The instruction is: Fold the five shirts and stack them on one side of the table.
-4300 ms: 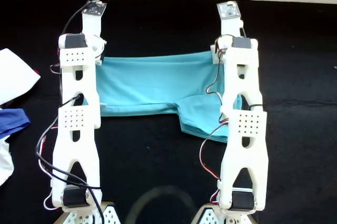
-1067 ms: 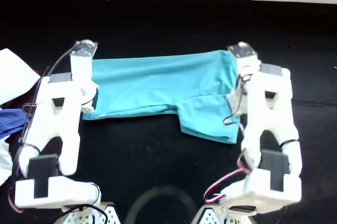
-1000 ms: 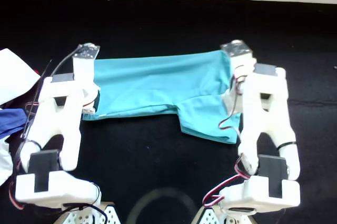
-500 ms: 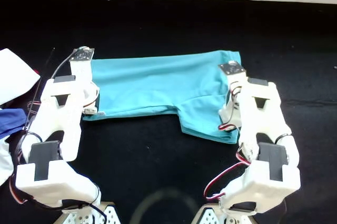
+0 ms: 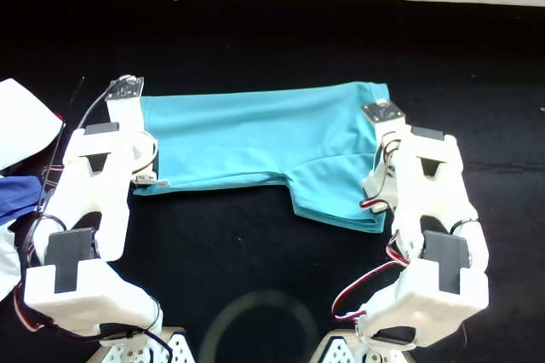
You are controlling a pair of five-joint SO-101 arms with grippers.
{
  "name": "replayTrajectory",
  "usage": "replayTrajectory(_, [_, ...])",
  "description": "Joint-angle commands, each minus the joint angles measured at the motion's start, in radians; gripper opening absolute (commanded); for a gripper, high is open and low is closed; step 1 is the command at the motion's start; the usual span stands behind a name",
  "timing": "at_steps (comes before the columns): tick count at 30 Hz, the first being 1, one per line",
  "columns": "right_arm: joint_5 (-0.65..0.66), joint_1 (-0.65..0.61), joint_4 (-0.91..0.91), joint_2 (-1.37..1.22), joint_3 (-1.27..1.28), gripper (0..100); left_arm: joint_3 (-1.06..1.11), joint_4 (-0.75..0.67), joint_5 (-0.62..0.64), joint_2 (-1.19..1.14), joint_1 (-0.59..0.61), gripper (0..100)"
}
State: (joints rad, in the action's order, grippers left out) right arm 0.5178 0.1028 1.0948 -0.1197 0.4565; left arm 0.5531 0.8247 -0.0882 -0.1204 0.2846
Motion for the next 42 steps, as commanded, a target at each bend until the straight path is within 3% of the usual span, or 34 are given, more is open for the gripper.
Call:
replayTrajectory(1, [0.011, 0.033, -0.005, 0.004, -0.071, 0.7, -0.002, -0.018, 0.017, 0.007, 0.039, 1])
replayTrajectory(5, [0.014, 0.064, 0.012, 0.002, -0.090, 0.7, -0.005, -0.018, 0.091, 0.008, 0.065, 1])
replayTrajectory(17, [0.009, 0.038, 0.054, 0.047, -0.099, 0.7, -0.008, 0.002, 0.094, 0.114, 0.024, 1])
replayTrajectory(26, [-0.068, -0.128, 0.111, 0.213, -0.048, 0.7, 0.005, 0.109, 0.094, 0.377, -0.056, 1])
replayTrajectory(31, [-0.068, -0.150, 0.007, 0.143, 0.048, 0.7, 0.122, 0.051, 0.091, 0.381, -0.050, 1])
replayTrajectory(42, [0.000, 0.012, -0.018, -0.016, -0.033, 0.7, 0.300, -0.157, 0.094, 0.380, 0.019, 1])
